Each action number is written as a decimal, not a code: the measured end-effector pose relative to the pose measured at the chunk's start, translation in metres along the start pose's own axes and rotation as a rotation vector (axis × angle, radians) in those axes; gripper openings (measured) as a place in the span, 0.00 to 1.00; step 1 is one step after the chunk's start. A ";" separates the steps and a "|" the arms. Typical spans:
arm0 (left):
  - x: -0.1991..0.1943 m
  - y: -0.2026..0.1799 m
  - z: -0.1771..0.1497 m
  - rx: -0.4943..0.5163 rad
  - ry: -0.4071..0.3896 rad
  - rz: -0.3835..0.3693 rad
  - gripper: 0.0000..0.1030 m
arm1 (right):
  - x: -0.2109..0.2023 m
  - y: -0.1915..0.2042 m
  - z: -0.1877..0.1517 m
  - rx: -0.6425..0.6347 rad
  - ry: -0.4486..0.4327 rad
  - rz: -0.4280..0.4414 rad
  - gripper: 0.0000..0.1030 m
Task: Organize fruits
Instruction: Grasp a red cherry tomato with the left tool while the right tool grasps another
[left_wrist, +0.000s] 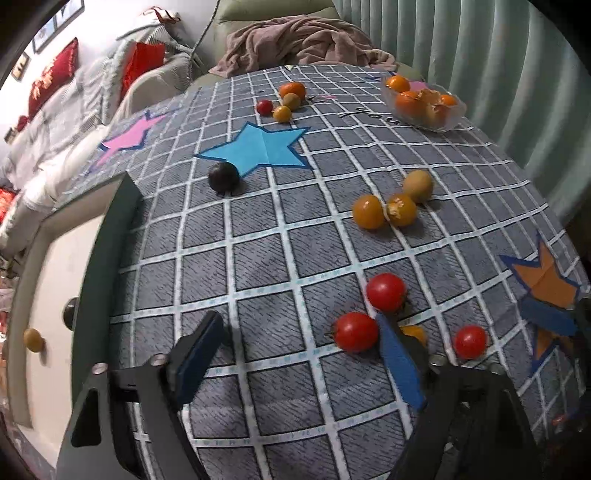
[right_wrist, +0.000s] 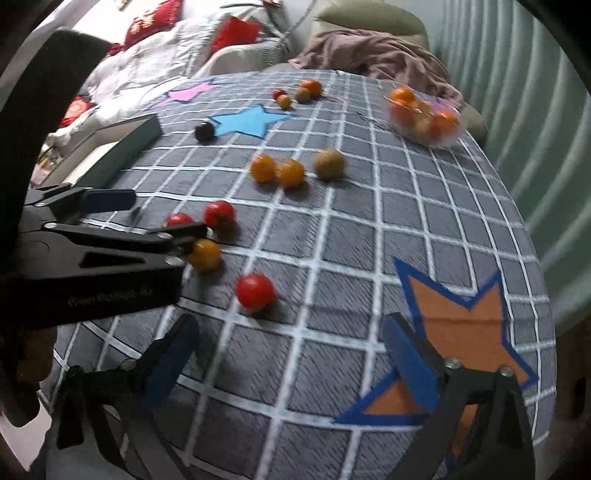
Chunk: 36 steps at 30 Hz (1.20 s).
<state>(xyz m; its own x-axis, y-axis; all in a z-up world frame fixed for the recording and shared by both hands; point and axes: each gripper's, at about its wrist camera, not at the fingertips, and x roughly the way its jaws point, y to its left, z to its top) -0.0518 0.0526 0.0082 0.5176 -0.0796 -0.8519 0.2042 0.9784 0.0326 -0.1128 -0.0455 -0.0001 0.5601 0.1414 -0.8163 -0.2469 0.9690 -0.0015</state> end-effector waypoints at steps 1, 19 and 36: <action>0.000 0.000 0.000 -0.004 0.001 -0.013 0.66 | 0.000 0.002 0.002 -0.006 -0.005 0.002 0.82; -0.035 0.009 -0.025 -0.029 -0.020 -0.089 0.24 | -0.024 -0.021 -0.009 0.143 -0.005 0.137 0.21; -0.094 0.058 -0.050 -0.115 -0.115 -0.100 0.24 | -0.053 -0.003 0.002 0.144 -0.038 0.164 0.21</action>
<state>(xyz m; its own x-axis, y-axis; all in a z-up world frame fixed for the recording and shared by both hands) -0.1298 0.1267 0.0642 0.5924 -0.1927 -0.7823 0.1670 0.9793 -0.1148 -0.1399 -0.0555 0.0444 0.5517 0.3039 -0.7767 -0.2233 0.9511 0.2136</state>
